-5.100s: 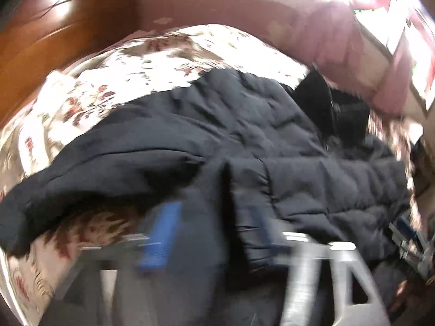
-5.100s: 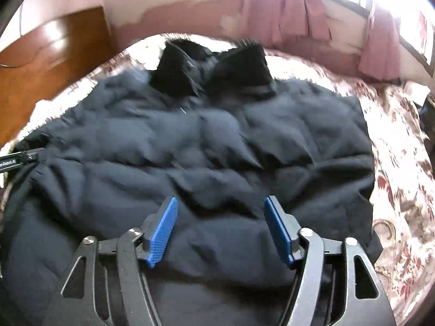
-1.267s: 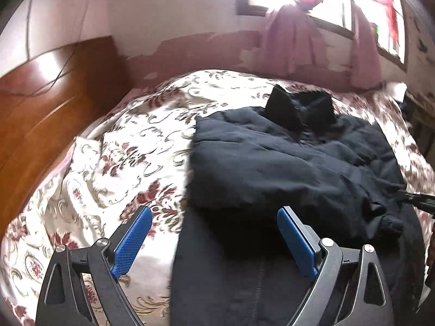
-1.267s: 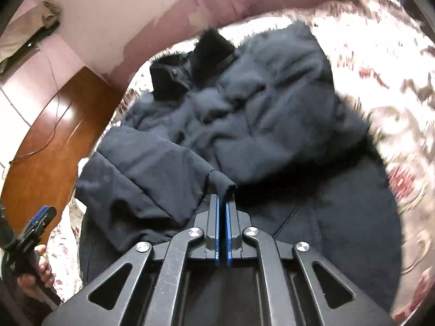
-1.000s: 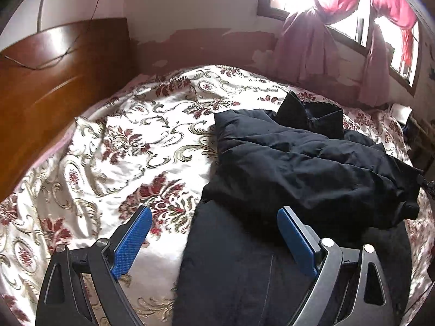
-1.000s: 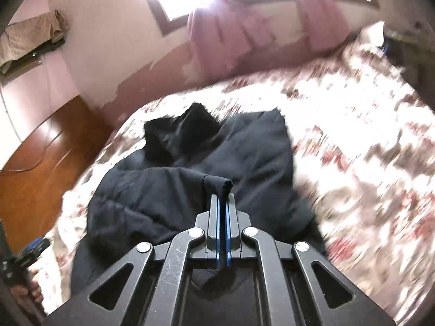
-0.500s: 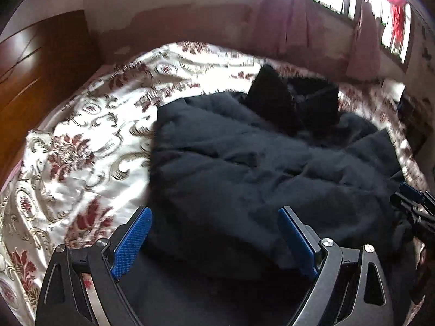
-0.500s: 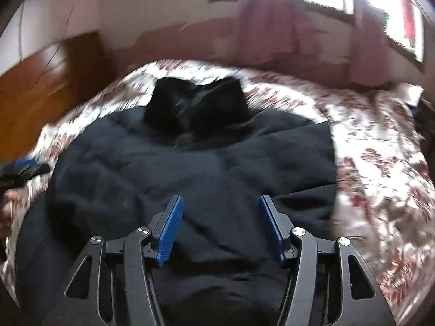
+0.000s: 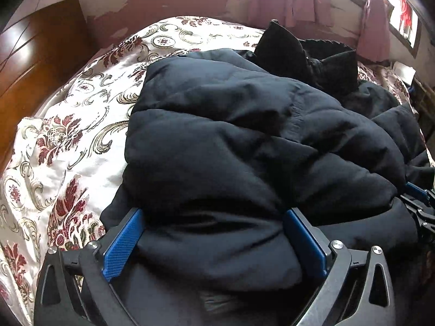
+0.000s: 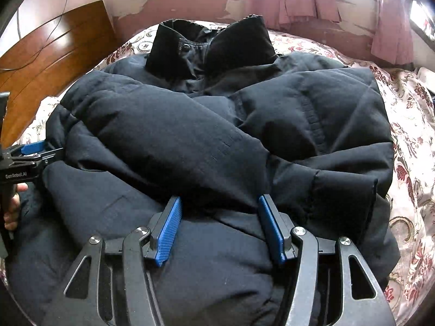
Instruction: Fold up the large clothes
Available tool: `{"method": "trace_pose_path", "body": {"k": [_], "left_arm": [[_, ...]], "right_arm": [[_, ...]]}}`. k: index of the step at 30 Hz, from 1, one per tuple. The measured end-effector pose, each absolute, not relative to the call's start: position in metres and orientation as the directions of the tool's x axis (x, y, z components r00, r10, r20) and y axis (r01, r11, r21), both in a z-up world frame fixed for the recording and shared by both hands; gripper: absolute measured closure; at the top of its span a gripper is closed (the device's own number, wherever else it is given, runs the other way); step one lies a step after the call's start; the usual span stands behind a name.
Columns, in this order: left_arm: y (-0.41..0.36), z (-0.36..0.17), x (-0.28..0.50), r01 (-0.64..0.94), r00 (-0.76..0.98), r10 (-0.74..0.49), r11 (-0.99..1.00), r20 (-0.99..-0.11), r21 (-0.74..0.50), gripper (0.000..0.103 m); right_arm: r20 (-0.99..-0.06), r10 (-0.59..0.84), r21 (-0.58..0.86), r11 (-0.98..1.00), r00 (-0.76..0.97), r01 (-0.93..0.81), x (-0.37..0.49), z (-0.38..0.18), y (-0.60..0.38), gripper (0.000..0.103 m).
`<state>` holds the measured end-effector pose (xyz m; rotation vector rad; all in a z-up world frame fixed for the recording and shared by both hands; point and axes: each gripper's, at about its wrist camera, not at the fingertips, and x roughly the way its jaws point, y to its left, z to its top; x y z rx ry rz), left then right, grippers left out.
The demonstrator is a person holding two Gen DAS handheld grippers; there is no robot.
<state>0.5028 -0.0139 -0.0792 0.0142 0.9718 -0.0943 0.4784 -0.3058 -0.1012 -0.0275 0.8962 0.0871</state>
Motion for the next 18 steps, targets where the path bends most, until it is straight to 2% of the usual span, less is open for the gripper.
{"method": "trace_pose_path", "body": {"k": [4,7,9,14,18], "left_arm": [[-0.010,-0.073,0.503,0.077,0.552,-0.077,0.996,-0.830,-0.041,0.000],[-0.004,-0.054,0.508,0.085,0.545,-0.107,0.994,-0.832,-0.073,0.000],[0.003,-0.029,0.517,0.085,0.594,-0.125,0.992,-0.795,-0.093,0.000],[0.006,0.027,0.579,0.093,0.650,-0.216,0.974,-0.729,-0.206,0.000],[-0.008,0.045,0.635,0.102,0.666,-0.275,0.954,-0.693,-0.280,0.000]], "right_arm": [[-0.776,0.076,0.027,0.996,0.626,-0.088,0.478,-0.096,-0.308,0.046],[-0.764,0.121,0.068,0.992,0.634,-0.107,0.479,-0.077,-0.314,0.033],[-0.732,0.166,0.118,0.986,0.661,-0.117,0.483,-0.054,-0.325,0.028],[-0.736,0.184,0.166,0.982,0.651,-0.090,0.550,-0.006,-0.346,0.023],[-0.729,0.172,0.202,0.979,0.663,-0.032,0.613,0.010,-0.358,0.022]]}}
